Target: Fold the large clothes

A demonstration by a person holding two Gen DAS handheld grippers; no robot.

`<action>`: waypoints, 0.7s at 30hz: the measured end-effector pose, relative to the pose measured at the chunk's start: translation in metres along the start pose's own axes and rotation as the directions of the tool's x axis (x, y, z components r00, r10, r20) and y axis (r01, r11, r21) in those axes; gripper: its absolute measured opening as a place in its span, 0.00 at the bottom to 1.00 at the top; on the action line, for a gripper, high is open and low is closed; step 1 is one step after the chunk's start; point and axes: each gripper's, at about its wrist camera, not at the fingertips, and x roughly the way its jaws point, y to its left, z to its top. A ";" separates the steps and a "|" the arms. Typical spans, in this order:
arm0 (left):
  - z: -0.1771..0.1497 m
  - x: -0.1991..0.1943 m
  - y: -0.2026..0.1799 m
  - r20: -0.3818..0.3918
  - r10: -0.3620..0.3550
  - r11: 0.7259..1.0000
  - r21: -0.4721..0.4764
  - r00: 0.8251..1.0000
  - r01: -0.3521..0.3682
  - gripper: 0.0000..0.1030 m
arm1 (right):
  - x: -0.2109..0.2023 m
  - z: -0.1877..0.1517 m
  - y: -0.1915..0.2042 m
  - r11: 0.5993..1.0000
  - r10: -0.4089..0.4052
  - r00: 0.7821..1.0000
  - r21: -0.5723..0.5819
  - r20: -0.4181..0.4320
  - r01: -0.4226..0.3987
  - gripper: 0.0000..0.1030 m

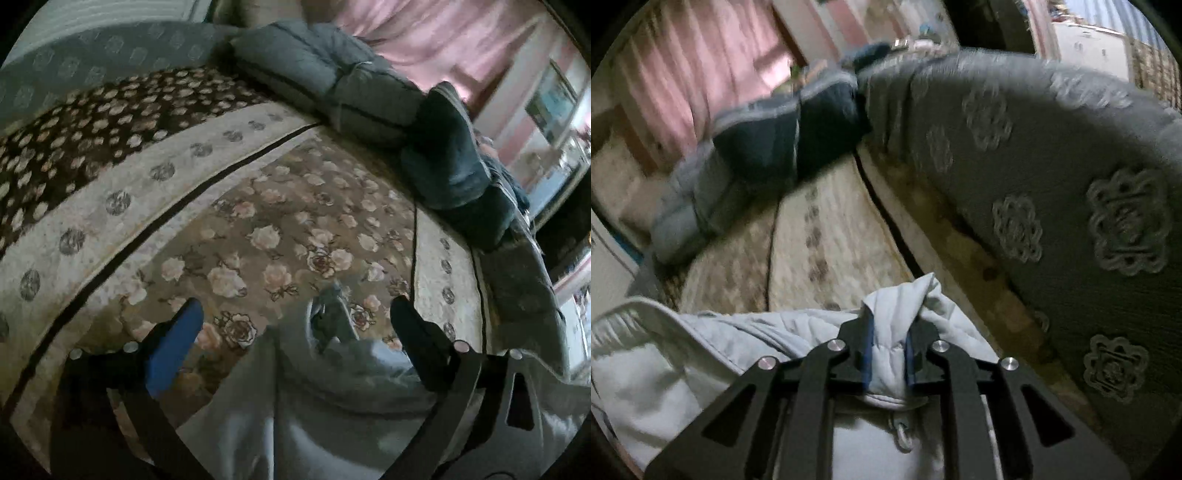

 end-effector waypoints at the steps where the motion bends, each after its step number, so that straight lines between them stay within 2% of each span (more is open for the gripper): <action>1: 0.000 0.003 -0.001 -0.006 -0.001 1.000 -0.006 1.000 0.001 0.97 | 0.003 0.000 -0.002 1.000 -0.001 1.000 0.005 0.001 0.001 0.14; 7: 0.006 -0.008 -0.005 0.061 -0.010 1.000 0.019 0.998 0.008 0.97 | -0.003 0.007 0.006 0.999 -0.015 1.000 0.035 0.027 0.014 0.15; 10: 0.015 -0.037 0.003 0.144 -0.020 1.000 -0.020 0.989 0.023 0.97 | -0.011 0.009 0.005 0.998 0.009 1.000 0.054 0.024 -0.010 0.16; 15: 0.022 -0.077 0.006 0.180 -0.075 0.997 -0.013 0.981 0.079 0.97 | -0.024 0.010 -0.003 0.994 0.028 0.999 0.103 -0.046 -0.023 0.21; 16: 0.022 -0.083 0.007 0.178 -0.078 0.997 -0.005 0.981 0.080 0.97 | -0.029 0.009 -0.006 0.993 0.030 0.997 0.114 -0.069 -0.022 0.28; 17: 0.021 -0.086 0.007 0.175 -0.077 0.997 -0.002 0.982 0.079 0.97 | -0.035 0.009 -0.011 0.990 0.052 0.994 0.138 -0.092 -0.039 0.41; 18: 0.020 -0.090 0.009 0.162 -0.078 0.997 0.000 0.984 0.079 0.97 | -0.037 0.007 -0.015 0.987 0.069 0.991 0.154 -0.111 -0.051 0.99; 21: 0.016 -0.099 0.015 0.131 -0.081 0.997 -0.011 0.988 0.083 0.97 | -0.069 0.008 -0.026 0.988 -0.004 0.997 0.155 -0.081 0.017 0.98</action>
